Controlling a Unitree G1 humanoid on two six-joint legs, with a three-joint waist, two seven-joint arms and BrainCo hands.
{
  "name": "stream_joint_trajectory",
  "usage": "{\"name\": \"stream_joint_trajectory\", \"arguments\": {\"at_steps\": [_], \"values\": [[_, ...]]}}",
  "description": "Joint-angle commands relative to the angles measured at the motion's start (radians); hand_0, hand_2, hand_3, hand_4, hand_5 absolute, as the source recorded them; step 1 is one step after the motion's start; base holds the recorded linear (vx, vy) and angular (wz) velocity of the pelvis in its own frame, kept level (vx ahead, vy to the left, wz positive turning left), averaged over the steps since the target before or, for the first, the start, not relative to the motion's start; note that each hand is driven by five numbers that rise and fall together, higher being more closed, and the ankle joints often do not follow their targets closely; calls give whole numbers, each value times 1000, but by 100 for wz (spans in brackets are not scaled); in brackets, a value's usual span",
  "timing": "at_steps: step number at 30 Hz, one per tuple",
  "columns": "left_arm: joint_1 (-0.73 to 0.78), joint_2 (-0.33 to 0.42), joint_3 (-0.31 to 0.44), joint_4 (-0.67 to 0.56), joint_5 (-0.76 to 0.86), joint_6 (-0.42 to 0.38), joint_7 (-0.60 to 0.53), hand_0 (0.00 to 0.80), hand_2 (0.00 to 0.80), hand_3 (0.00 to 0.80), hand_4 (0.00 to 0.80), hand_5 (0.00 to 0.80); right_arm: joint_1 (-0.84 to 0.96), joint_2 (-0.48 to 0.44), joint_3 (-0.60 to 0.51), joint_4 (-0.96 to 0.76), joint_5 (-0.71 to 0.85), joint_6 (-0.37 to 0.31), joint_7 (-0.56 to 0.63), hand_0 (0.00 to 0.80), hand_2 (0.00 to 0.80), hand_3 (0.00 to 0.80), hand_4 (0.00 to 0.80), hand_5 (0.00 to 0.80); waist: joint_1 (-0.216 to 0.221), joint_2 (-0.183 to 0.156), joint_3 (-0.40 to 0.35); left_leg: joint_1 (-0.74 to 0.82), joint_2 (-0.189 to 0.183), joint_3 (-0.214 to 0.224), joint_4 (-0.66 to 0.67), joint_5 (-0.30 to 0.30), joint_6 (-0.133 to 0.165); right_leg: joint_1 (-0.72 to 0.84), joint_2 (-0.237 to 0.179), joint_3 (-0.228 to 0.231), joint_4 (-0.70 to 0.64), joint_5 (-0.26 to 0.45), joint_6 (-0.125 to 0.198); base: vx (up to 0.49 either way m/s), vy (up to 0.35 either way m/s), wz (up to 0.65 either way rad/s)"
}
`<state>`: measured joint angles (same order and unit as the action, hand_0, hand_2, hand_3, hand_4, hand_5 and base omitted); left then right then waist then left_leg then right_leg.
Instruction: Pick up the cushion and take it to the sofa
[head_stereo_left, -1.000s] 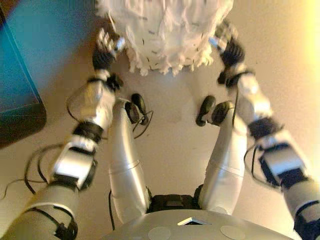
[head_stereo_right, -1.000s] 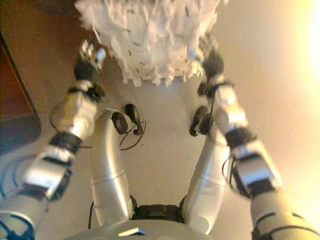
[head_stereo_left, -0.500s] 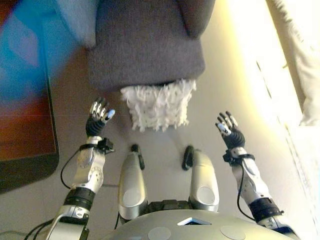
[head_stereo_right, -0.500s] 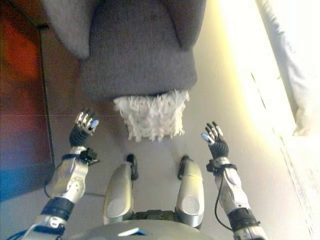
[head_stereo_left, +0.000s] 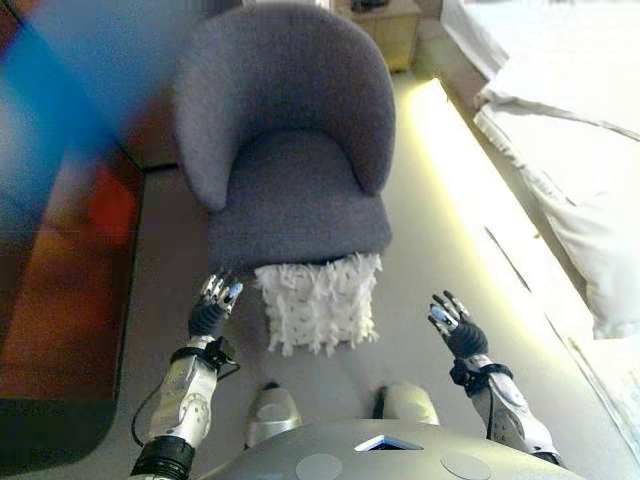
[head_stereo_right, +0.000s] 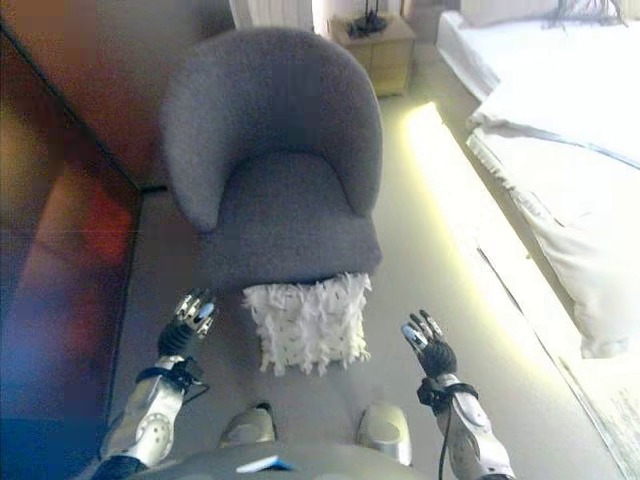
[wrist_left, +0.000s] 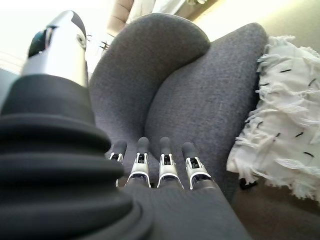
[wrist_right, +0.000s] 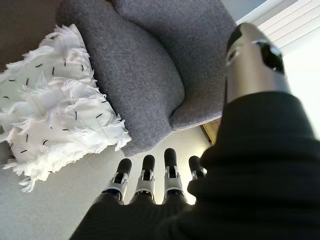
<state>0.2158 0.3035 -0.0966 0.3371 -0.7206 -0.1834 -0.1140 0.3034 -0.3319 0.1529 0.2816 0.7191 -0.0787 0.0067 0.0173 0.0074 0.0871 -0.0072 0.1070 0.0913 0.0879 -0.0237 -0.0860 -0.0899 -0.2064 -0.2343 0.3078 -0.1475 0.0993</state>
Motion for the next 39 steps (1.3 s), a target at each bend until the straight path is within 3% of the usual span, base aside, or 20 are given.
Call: {"name": "stream_joint_trajectory", "arguments": {"at_steps": [1,5,7,8,9,11,12,15,17,19,24,29,31,36,39], "values": [[-49,67,7,-66,39,-15,-32,0,0,0,0,0,-55,41,-14,-47,41,-73,-7,0,0,0,0,0,11,-42,-2,4,-110,29,-15,-14,98,62,-10,-12,-118,171,27,-8,225,6],[-61,106,1,-74,61,5,-41,0,0,0,0,0,-43,69,-21,-25,46,-110,15,0,0,0,0,0,11,-38,-13,12,-151,23,-27,-33,148,3,-62,19,74,244,34,18,219,4],[-78,123,-5,-56,48,18,-54,0,0,0,0,0,-37,67,0,-38,49,-121,-9,0,0,0,0,0,5,-17,-4,21,-158,19,-24,-42,171,-76,-86,59,268,290,21,51,265,8],[-83,129,-3,-46,43,18,-67,0,0,0,0,0,-29,61,4,-44,51,-123,-13,0,0,0,0,0,1,-13,2,39,-164,13,-25,-61,173,-96,-93,90,346,278,31,97,231,13],[-87,133,1,-42,43,22,-83,0,0,0,0,0,-19,56,3,-46,52,-124,-10,0,0,0,0,0,-5,-6,4,46,-165,15,-27,-65,175,-114,-99,101,370,289,31,117,171,12],[-88,142,3,-48,48,27,-92,0,0,0,0,0,3,49,-10,-38,57,-123,8,0,0,0,0,0,-18,-6,0,59,-170,17,-30,-74,175,-129,-103,117,303,329,44,85,61,-4],[-87,144,2,-52,46,27,-95,0,0,0,0,0,10,49,-17,-33,64,-125,19,0,0,0,0,0,-23,-9,-3,47,-171,20,-21,-65,177,-136,-103,114,226,373,35,90,-55,1],[-91,150,-16,-67,39,36,-86,0,0,0,0,0,26,53,-37,1,83,-144,46,0,0,0,0,0,-49,-41,3,55,-188,-10,12,-111,165,-143,-103,168,-57,439,71,181,-158,11],[-106,158,-30,-70,46,45,-86,0,0,0,0,0,18,47,-51,18,115,-142,53,0,0,0,0,0,-65,-56,9,58,-190,-24,34,-141,157,-162,-106,188,-217,450,94,262,-165,10],[-113,168,-34,-73,38,55,-91,0,0,0,0,0,17,40,-67,29,136,-130,71,0,0,0,0,0,-77,-61,14,68,-181,-25,53,-164,152,-163,-104,176,-325,445,107,303,-136,2],[-71,162,-28,-93,42,61,-95,0,0,0,0,0,35,40,-77,22,133,-103,98,0,0,0,0,0,-80,-87,4,115,-190,2,79,-217,157,-163,-89,94,-378,453,118,324,-134,34],[-33,157,-29,-133,18,43,-75,0,0,0,0,0,52,30,-58,3,119,-95,113,0,0,0,0,0,-91,-95,-5,152,-172,26,99,-254,150,-154,-75,91,-313,425,103,365,-187,5],[-24,150,-19,-142,-12,50,-59,0,0,0,0,0,54,17,-42,-8,104,-80,102,0,0,0,0,0,-100,-86,-12,179,-136,28,96,-224,128,-157,-56,108,-266,395,90,380,-246,-8],[0,141,19,-143,-32,57,-61,0,0,0,0,0,46,-27,-33,-29,86,-49,115,0,0,0,0,0,-114,-64,-27,162,-24,18,207,-9,53,-111,37,132,-209,291,33,336,-293,-5],[-6,122,9,-143,-43,47,-53,0,0,0,0,0,24,-54,-17,-28,71,-63,111,0,0,0,0,0,-111,-65,-22,93,-9,21,370,46,37,-68,63,123,-205,241,-15,226,-243,-12]]}}
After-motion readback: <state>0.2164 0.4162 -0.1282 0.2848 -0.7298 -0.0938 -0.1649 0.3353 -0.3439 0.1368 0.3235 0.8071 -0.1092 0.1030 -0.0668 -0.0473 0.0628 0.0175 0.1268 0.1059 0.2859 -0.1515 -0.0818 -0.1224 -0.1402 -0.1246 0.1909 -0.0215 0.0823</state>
